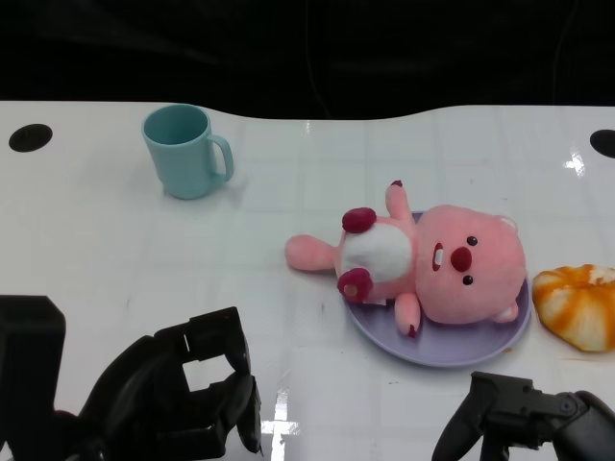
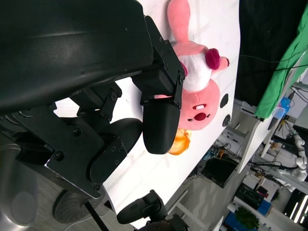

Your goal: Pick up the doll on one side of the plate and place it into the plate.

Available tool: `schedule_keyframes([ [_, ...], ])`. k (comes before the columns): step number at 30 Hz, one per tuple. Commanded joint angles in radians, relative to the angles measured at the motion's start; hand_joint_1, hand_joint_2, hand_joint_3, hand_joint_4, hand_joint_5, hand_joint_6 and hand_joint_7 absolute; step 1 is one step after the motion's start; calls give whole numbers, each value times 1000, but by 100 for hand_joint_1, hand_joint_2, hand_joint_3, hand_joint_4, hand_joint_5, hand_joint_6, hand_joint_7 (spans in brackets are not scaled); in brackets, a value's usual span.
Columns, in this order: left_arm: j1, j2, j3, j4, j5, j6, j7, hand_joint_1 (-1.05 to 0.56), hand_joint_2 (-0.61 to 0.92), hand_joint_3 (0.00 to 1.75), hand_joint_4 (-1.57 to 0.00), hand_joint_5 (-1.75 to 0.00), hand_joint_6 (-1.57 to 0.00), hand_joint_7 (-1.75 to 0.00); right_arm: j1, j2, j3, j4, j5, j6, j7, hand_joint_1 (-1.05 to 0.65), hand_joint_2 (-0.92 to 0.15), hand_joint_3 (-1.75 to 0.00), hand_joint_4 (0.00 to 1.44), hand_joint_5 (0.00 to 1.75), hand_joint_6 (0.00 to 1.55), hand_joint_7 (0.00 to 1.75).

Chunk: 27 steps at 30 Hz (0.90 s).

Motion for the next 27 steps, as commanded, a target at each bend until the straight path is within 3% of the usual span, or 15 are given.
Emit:
schedule_keyframes([
  [1, 1, 9, 1, 7, -6, -5, 2, -14, 36, 147, -91, -175, -71, -175, 6, -14, -17, -7, 9, -6, 2, -5, -54, -105, 69, 162, 65, 119],
  [27, 16, 26, -9, 2, -15, 7, -10, -16, 36, 148, -90, -175, -71, -175, 17, -13, -20, -25, 3, 1, 3, -5, -53, -107, 68, 164, 64, 121],
])
